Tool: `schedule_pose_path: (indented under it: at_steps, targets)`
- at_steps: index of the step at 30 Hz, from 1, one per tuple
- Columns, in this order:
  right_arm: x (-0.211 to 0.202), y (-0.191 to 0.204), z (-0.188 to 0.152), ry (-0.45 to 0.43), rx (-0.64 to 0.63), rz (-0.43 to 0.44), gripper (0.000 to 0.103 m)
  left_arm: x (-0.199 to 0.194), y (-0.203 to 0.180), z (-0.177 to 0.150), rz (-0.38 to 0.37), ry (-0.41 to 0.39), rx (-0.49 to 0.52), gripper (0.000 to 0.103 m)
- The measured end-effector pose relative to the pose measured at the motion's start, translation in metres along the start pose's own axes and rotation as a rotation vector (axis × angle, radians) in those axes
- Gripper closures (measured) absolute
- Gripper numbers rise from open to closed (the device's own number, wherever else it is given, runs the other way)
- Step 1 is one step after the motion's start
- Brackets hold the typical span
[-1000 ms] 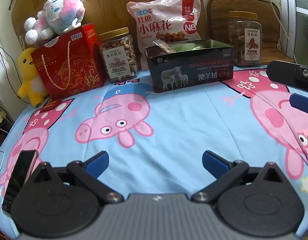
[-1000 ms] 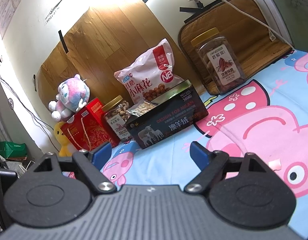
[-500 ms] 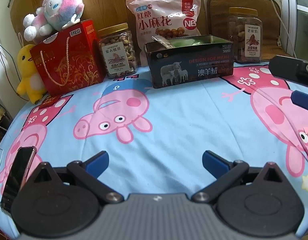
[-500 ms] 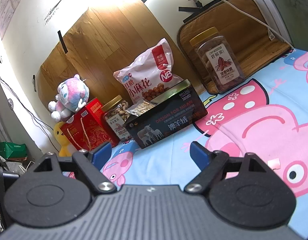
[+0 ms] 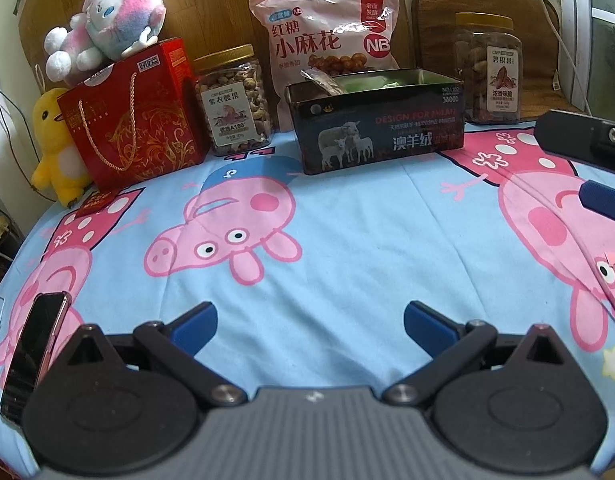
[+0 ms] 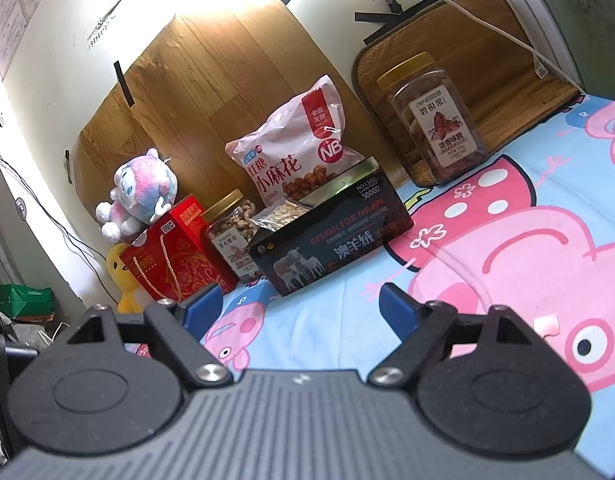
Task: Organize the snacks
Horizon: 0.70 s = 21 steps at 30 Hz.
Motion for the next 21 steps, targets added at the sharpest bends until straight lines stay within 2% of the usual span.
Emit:
schedule_pose_path:
  at_steps: [21]
  targets:
    - [0.0012,-0.0024,-0.0005,0.000,0.003,-0.005,0.016,0.0021,-0.0047,0.0030,-0.024,-0.002,0.014,0.000]
Point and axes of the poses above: each gripper's, at about its wrist camera, not at the fingertips, and x roughly the way its jaws point, y to its left, z to its top, the point moved 9 cm from there along x, roughly the way its jaws point, and after that the axes turned 7 degrees about y, right-handed, at the moved point
